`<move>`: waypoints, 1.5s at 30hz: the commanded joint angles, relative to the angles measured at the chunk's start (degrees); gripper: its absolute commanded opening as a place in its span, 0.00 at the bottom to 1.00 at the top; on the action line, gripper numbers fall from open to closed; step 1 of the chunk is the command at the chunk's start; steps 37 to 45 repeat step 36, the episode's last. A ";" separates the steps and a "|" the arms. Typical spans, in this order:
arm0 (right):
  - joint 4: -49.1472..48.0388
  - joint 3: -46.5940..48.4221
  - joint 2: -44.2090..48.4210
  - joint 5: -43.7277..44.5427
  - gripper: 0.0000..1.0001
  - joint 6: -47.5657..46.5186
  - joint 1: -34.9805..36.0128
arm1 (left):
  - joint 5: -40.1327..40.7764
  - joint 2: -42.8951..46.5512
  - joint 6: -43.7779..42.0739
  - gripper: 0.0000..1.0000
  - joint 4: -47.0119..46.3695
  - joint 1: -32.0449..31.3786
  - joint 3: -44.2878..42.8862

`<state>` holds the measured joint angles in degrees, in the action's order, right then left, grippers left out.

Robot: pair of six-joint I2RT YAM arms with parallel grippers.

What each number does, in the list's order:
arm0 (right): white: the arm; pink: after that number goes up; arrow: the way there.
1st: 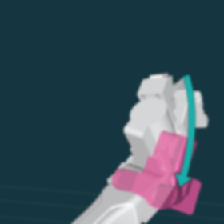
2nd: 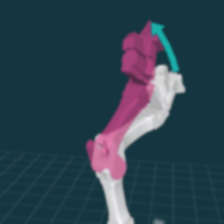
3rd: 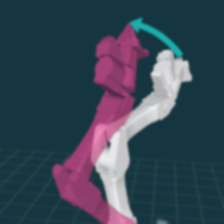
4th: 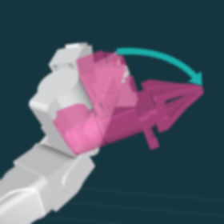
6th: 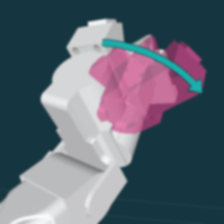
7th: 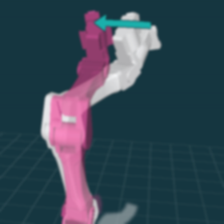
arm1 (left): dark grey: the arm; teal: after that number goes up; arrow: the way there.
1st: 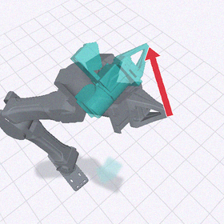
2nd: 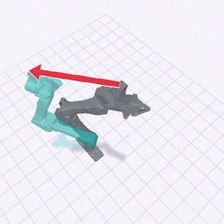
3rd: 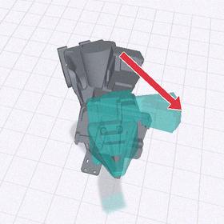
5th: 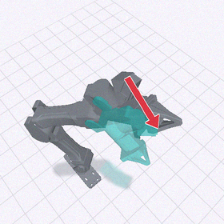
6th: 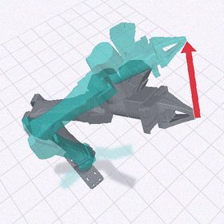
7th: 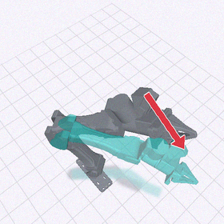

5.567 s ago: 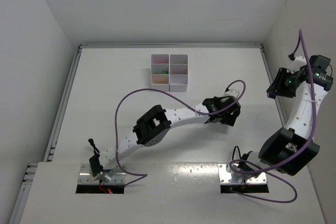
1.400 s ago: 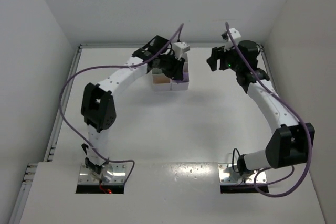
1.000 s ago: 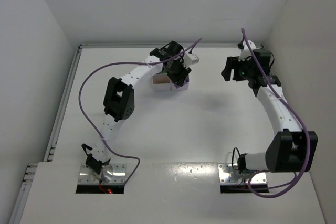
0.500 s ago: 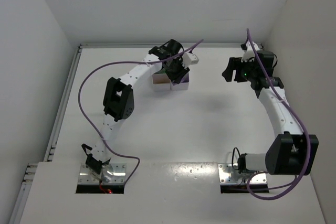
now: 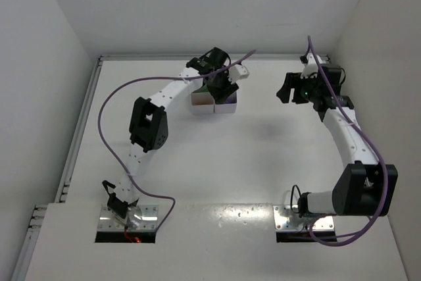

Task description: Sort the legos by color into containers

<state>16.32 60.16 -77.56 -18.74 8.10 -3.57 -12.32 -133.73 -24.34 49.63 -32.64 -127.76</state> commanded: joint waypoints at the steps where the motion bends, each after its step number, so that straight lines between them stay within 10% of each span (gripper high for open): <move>1: -2.25 0.48 0.04 -1.21 0.71 0.69 -0.12 | 1.85 0.93 -0.71 0.62 -3.04 -0.58 -2.49; 11: -1.73 -0.04 0.04 -3.13 0.71 -1.68 0.41 | -8.77 11.19 15.61 0.67 -12.87 0.65 2.59; 17: -1.73 -0.04 0.04 -3.14 0.71 -1.07 -0.11 | -0.29 23.68 32.24 0.72 -21.06 1.79 20.07; 22: -2.43 -3.81 0.04 -1.83 0.71 -2.38 -1.34 | 9.85 34.21 33.83 1.00 -23.87 4.77 35.72; 33: -5.15 -8.04 -2.60 0.37 0.71 -5.11 -5.92 | 13.02 38.64 34.62 1.00 -25.10 23.13 52.35; 45: -5.15 -7.43 -3.91 -0.76 0.71 -5.11 -5.92 | 11.44 38.02 34.01 1.00 -25.10 24.90 52.35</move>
